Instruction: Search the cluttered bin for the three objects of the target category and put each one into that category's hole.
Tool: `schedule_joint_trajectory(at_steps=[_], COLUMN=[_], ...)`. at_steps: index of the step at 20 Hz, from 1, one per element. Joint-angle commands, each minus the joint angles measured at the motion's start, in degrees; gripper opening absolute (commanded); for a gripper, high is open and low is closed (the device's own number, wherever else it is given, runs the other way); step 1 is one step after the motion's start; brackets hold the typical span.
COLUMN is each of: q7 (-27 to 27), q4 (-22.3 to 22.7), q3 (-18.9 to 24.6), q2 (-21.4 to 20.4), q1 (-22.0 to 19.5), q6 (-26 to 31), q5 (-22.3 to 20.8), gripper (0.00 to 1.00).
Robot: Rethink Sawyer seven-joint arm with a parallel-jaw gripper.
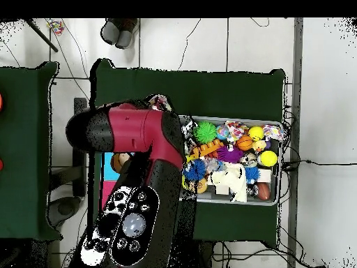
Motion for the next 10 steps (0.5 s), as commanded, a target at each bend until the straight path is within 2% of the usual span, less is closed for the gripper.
schedule_joint_trajectory(at_steps=[1, 5, 10], q7=[4.98, 8.1, 12.13], q4=[6.25, 10.03, 11.78], q3=[4.19, 6.64, 7.06], q2=[0.21, -1.29, -1.11], q1=[0.99, 2.51, 4.95], q6=[-0.35, 1.83, 2.76], q5=[-3.37, -0.48, 2.13], gripper=[0.0, 0.0, 0.0])
